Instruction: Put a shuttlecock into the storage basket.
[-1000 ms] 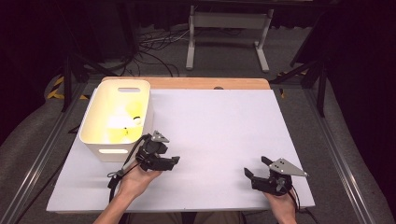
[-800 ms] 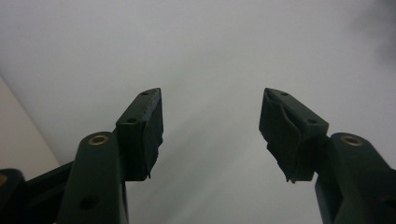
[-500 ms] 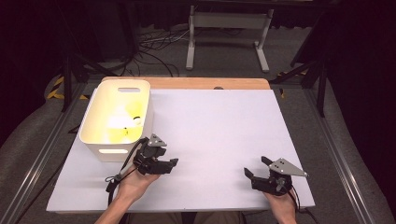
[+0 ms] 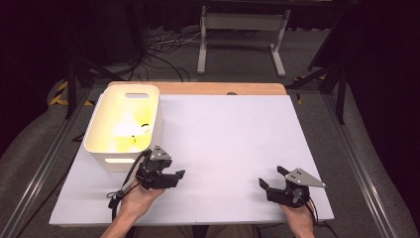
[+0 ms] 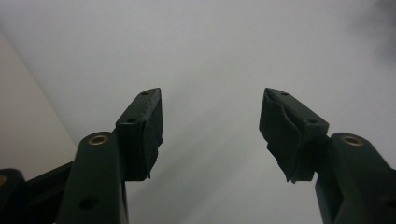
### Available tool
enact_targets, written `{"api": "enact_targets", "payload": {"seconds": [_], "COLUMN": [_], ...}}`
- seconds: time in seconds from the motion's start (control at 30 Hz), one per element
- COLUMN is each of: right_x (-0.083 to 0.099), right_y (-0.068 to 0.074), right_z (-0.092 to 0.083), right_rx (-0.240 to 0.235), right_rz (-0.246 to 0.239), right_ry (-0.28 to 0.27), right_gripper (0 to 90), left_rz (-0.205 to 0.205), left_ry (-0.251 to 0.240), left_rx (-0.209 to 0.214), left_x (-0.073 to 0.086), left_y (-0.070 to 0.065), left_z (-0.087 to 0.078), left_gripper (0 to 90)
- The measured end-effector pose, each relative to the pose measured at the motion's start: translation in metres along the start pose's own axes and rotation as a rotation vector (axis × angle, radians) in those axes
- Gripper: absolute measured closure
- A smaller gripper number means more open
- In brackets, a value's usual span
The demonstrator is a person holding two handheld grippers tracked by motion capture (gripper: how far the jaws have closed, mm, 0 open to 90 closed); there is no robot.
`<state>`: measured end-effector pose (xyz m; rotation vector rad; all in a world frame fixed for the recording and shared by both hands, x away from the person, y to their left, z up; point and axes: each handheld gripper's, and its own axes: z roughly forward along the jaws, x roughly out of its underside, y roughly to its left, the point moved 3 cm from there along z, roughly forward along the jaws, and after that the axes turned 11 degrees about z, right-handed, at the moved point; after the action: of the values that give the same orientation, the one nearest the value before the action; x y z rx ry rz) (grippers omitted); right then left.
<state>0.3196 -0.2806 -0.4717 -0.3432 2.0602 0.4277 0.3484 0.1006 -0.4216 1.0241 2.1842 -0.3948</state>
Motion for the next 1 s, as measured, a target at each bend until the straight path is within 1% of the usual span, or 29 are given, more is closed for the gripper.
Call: {"api": "enact_targets", "payload": {"seconds": [0.1, 0.13, 0.2, 0.23, 0.27, 0.3, 0.33, 0.4, 0.43, 0.47, 1.0], "right_x": [0.0, 0.0, 0.0, 0.0, 0.0, 0.0, 0.0, 0.0, 0.0, 0.0, 0.0], "right_y": [0.0, 0.0, 0.0, 0.0, 0.0, 0.0, 0.0, 0.0, 0.0, 0.0, 0.0], "right_z": [0.0, 0.0, 0.0, 0.0, 0.0, 0.0, 0.0, 0.0, 0.0, 0.0, 0.0], "right_rx": [0.0, 0.0, 0.001, 0.001, 0.001, 0.001, 0.001, 0.001, 0.001, 0.001, 0.003], "right_rz": [0.0, 0.001, 0.002, 0.002, 0.002, 0.002, 0.002, 0.002, 0.003, 0.002, 0.003], "right_ry": [0.001, 0.0, 0.0, 0.0, 0.0, 0.0, 0.0, 0.0, 0.0, 0.0, -0.004], "right_gripper": [18.4, 18.4, 18.4, 18.4, 18.4, 18.4, 18.4, 18.4, 18.4, 18.4, 18.4], "left_rz": [0.007, 0.001, 0.011, 0.0, 0.009, 0.009, -0.003, 0.003, -0.005, 0.0, -0.014], "left_ry": [-0.011, -0.012, -0.013, -0.015, -0.015, -0.015, -0.018, -0.019, -0.021, -0.023, -0.053], "left_rx": [-0.015, -0.011, -0.016, -0.013, -0.014, -0.014, -0.014, -0.022, -0.019, -0.023, -0.034], "left_x": [0.003, 0.003, 0.005, 0.006, 0.007, 0.007, 0.008, 0.01, 0.01, 0.011, 0.021], "left_y": [0.001, 0.001, 0.001, 0.0, 0.001, 0.001, 0.0, 0.002, 0.001, 0.002, 0.002], "left_z": [-0.002, -0.003, -0.004, -0.004, -0.005, -0.005, -0.005, -0.006, -0.007, -0.008, -0.019], "left_gripper": [40.7, 40.8, 40.7, 40.7, 40.7, 40.9, 40.9, 41.3, 41.4, 41.3, 41.1]}}
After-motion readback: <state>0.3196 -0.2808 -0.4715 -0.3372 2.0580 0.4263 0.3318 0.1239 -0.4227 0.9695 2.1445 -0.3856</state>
